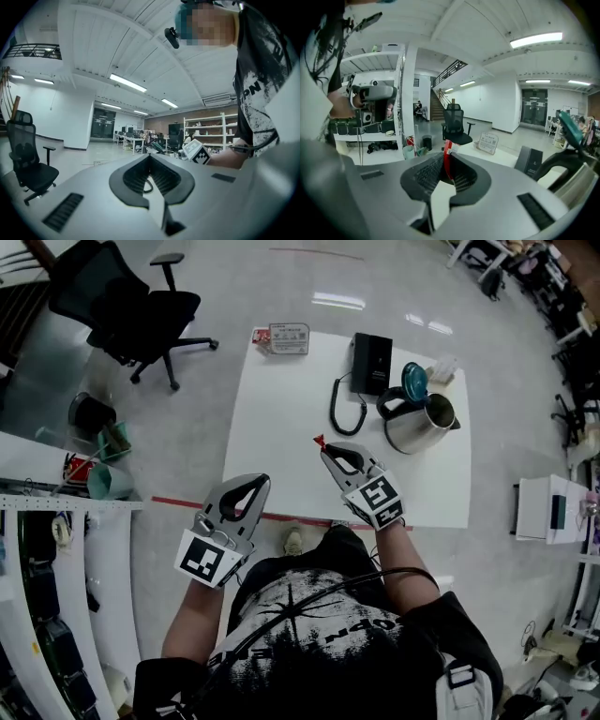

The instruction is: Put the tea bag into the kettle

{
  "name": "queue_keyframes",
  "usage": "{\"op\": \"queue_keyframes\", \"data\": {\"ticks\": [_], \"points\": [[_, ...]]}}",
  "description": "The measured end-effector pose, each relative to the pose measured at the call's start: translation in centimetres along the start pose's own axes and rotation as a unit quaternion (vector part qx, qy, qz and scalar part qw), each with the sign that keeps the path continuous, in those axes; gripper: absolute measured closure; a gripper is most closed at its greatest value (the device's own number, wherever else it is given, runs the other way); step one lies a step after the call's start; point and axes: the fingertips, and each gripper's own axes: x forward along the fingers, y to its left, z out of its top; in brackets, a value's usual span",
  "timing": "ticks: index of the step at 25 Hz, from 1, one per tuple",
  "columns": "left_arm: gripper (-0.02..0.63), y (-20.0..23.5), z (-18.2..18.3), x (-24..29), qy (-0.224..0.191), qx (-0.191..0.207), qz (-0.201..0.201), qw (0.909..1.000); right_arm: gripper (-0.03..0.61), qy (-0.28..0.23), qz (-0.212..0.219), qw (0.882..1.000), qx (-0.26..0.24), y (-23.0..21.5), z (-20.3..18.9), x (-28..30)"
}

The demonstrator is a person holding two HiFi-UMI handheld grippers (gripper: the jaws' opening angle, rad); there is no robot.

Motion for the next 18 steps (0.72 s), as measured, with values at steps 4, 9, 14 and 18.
{"op": "queue_keyframes", "data": {"ticks": [4, 9, 14, 18], "points": [[0.603, -1.3, 0.4, 2.3, -0.005, 0.014, -0.041, 0.999, 0.532, -0.052, -0.042, 0.998, -0.006, -1.2, 2.3, -4.6], [0.603, -3.3, 1.0, 5.1, -0.015, 0.025, -0.103, 0.9942, 0.532, -0.09, -0.116, 0.989, -0.014, -2.8, 4.0, -10.5], [0.603, -6.5, 1.2, 8.3, -0.017, 0.022, -0.156, 0.9873, 0.532, -0.1, -0.168, 0.981, -0.01, -4.6, 3.4, -15.2], [0.603, -9.1, 1.3, 10.9, -0.024, 0.036, -0.194, 0.98, 0.531, -0.099, -0.211, 0.973, -0.001, -6.3, 2.2, -18.7]]}}
